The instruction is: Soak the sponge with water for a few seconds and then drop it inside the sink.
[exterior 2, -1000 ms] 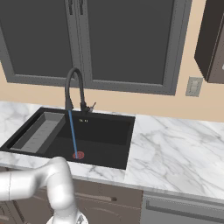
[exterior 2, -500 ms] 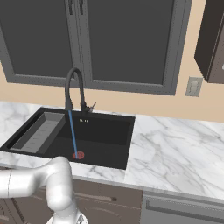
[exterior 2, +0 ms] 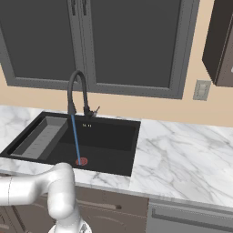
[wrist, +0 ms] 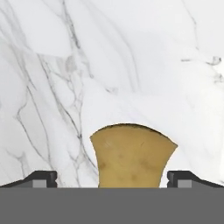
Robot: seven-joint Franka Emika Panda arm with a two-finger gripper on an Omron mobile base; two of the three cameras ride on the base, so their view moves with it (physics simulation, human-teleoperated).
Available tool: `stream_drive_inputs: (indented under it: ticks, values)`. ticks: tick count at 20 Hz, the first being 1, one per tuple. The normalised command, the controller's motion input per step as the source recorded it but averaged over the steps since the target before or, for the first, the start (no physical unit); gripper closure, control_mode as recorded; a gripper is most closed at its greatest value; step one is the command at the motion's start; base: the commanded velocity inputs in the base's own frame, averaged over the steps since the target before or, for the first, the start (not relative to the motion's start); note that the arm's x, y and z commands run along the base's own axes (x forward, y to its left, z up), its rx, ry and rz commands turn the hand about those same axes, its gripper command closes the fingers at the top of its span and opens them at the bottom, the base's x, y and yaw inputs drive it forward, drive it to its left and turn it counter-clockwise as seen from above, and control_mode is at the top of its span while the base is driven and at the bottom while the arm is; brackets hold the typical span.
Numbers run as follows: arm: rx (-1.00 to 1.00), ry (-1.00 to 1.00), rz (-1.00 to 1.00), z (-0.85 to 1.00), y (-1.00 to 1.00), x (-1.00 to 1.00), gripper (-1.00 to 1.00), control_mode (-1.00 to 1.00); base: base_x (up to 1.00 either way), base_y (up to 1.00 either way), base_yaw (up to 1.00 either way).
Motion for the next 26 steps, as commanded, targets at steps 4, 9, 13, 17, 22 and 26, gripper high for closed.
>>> stream_drive_inputs:
  ticks: [4, 9, 13, 17, 22, 26]
  values:
    - [-0.02, 0.0, 0.0, -0.18, 0.0, 0.0, -1.0, -1.0, 0.0, 0.0, 0.0]
    - [-0.01, 0.0, 0.0, -0.17, 0.0, 0.0, -1.0, -1.0, 0.0, 0.0, 0.0]
    - [0.0, 0.0, 0.0, -0.14, 0.0, 0.0, -1.0, -1.0, 0.0, 0.0, 0.0]
    - [0.0, 0.0, 0.0, -0.22, 0.0, 0.0, -1.0, -1.0, 0.0, 0.0, 0.0]
    - [0.0, 0.0, 0.0, -0.27, 0.0, 0.0, -1.0, -1.0, 0.0, 0.0, 0.0]
    - [0.0, 0.0, 0.0, -0.2, 0.0, 0.0, -1.0, -1.0, 0.0, 0.0, 0.0]
